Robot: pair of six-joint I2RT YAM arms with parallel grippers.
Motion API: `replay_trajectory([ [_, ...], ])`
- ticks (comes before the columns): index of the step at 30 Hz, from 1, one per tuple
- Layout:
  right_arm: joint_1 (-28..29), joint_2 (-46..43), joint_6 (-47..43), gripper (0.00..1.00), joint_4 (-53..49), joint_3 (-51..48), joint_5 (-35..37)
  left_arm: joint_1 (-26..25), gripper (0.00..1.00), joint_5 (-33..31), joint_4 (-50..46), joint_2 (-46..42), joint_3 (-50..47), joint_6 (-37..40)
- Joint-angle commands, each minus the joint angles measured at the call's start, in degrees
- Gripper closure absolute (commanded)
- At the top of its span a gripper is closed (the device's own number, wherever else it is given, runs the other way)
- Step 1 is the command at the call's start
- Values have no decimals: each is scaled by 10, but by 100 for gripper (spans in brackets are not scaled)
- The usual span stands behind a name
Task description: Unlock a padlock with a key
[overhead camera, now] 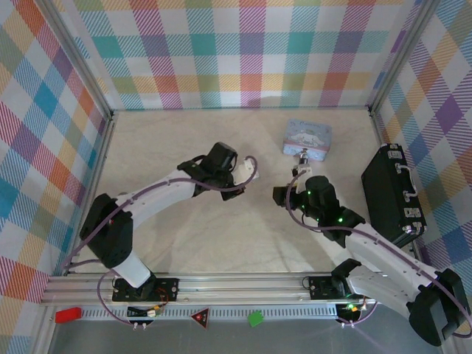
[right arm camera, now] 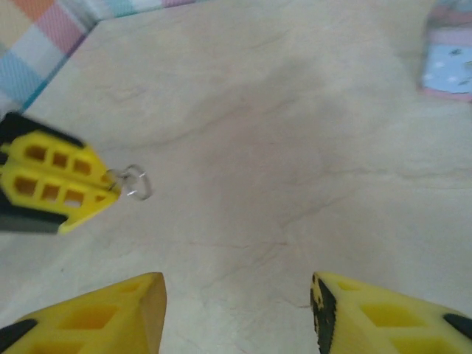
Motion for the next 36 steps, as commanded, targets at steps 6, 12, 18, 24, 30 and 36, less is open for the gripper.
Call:
replay_trajectory([
  [6,3,-21,-86,46,257,-99,-197,-11,100,78,-201,-12,85,115],
  [12,3,7,-142,54,283,-93,-332,-28,100,82,-238,-21,93,127],
  [18,3,38,-147,59,293,-74,-378,-45,100,84,-237,-34,86,129],
  [24,4,52,-147,65,296,-61,-389,-58,100,87,-239,-48,81,134],
  [30,3,58,-148,73,298,-58,-385,-65,100,85,-241,-54,78,136],
  [36,3,61,-149,75,304,-60,-374,-68,100,86,-245,-50,81,138],
])
